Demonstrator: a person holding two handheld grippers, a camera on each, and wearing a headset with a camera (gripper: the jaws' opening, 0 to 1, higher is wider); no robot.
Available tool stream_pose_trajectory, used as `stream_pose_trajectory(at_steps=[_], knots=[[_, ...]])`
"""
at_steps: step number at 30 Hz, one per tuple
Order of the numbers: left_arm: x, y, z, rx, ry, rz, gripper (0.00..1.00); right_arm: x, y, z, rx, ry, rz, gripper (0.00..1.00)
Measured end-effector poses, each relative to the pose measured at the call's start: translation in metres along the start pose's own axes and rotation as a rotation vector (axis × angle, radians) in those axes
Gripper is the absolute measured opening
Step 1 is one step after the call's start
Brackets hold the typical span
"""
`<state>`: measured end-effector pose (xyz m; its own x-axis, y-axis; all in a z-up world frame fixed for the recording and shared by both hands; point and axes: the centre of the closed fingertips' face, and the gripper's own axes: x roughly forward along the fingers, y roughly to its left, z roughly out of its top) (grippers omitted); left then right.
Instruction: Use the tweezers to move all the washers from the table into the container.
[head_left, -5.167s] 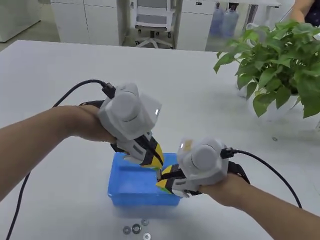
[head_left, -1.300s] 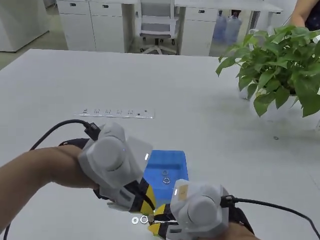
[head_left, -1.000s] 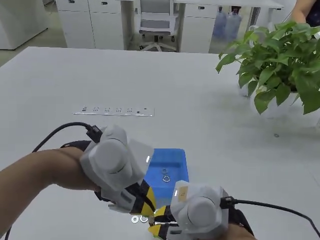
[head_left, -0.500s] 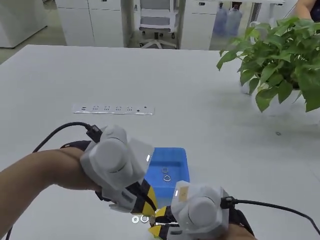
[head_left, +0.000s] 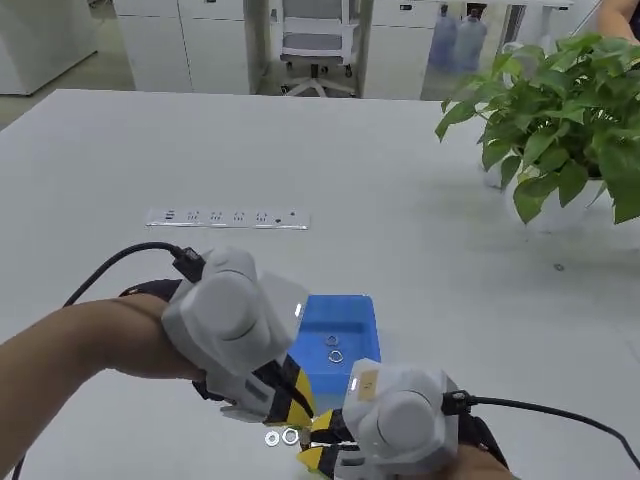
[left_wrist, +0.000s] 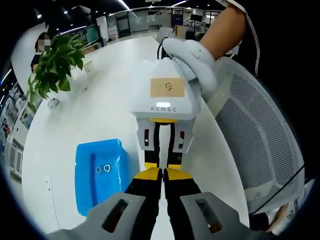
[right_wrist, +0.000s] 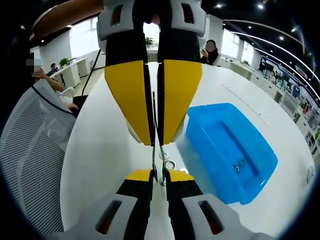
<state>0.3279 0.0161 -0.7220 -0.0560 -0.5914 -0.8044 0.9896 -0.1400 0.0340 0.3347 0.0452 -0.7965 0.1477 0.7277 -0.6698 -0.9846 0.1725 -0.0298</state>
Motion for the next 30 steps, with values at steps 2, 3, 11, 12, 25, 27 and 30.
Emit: stream_pose_trajectory(at_steps=[2,3,11,12,25,27,30], knots=[[0.0007,0.0004,-0.0009,0.002,0.003,0.002,0.06,0.0010,-0.0003,-0.0007,0.003,0.001,0.001,0.12],[0.0011,0.0005,-0.0011,0.001,0.004,0.002,0.06,0.0013,-0.0003,-0.0009,0.002,0.002,0.001,0.12],[0.0031,0.0066,0.0003,-0.026,0.000,0.016,0.06,0.0001,-0.0015,0.0000,0.015,0.000,-0.011,0.13],[0.0035,0.0073,0.0006,-0.033,-0.001,0.015,0.06,-0.0004,-0.0014,0.0002,0.017,-0.001,-0.012,0.14],[0.0054,0.0079,0.0022,-0.042,-0.021,0.004,0.06,-0.0025,-0.0036,0.0000,0.059,-0.005,-0.032,0.11],[0.0052,0.0069,0.0021,-0.044,-0.028,0.002,0.06,-0.0026,-0.0030,-0.0003,0.056,-0.006,-0.031,0.11],[0.0050,0.0055,0.0021,-0.047,-0.032,0.001,0.06,-0.0025,-0.0020,0.0000,0.060,-0.009,-0.030,0.10]])
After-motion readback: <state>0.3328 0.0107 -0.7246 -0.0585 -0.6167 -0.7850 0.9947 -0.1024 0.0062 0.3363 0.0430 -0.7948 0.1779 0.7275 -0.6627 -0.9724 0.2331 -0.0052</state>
